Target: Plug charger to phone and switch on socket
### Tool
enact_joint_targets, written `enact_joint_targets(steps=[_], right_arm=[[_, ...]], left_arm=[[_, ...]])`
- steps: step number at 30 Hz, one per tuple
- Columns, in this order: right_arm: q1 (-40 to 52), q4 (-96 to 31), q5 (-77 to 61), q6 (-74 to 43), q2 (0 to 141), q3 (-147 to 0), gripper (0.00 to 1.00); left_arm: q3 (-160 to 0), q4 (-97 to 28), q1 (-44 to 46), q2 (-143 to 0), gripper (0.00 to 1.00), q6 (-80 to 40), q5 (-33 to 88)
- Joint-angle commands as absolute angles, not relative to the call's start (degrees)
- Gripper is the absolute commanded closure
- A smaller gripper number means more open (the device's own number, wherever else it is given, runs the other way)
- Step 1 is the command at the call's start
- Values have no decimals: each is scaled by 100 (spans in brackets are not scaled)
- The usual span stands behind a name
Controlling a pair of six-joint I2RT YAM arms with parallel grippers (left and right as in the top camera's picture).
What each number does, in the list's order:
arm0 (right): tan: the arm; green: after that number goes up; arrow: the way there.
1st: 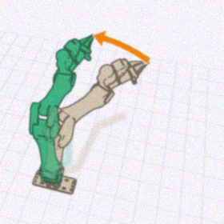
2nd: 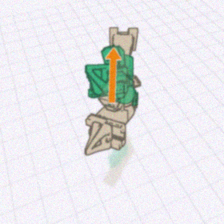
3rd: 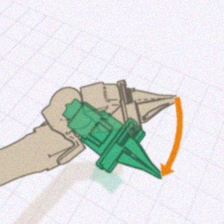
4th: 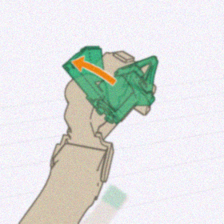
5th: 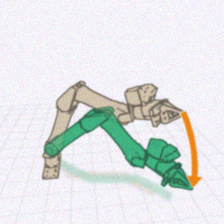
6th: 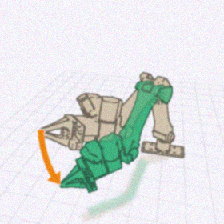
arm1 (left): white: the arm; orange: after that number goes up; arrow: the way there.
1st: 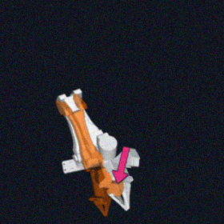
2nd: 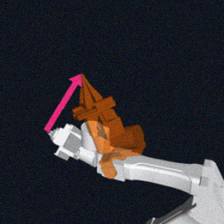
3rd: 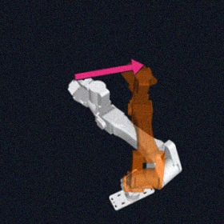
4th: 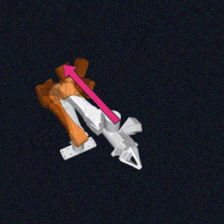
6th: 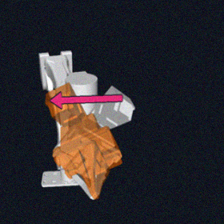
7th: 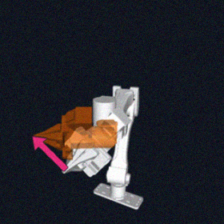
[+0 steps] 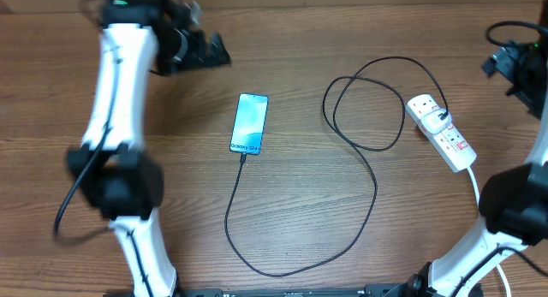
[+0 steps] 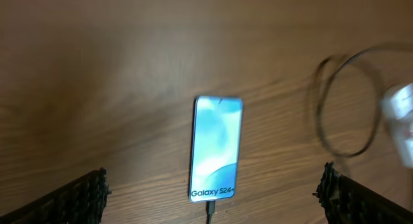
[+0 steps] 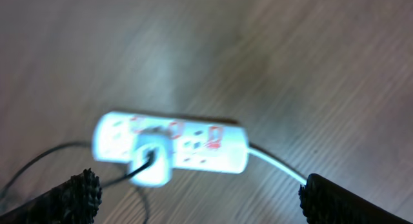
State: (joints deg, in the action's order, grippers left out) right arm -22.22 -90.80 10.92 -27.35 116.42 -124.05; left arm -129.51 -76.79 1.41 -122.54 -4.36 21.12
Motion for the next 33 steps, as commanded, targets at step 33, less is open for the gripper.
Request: enact_joint_targets(steps=[33], right_arm=[[-2696,-8468,200,-1734,13181,-11334,11]], left_arm=[[-6200,-5074,185,-5454,0,-1717,991]])
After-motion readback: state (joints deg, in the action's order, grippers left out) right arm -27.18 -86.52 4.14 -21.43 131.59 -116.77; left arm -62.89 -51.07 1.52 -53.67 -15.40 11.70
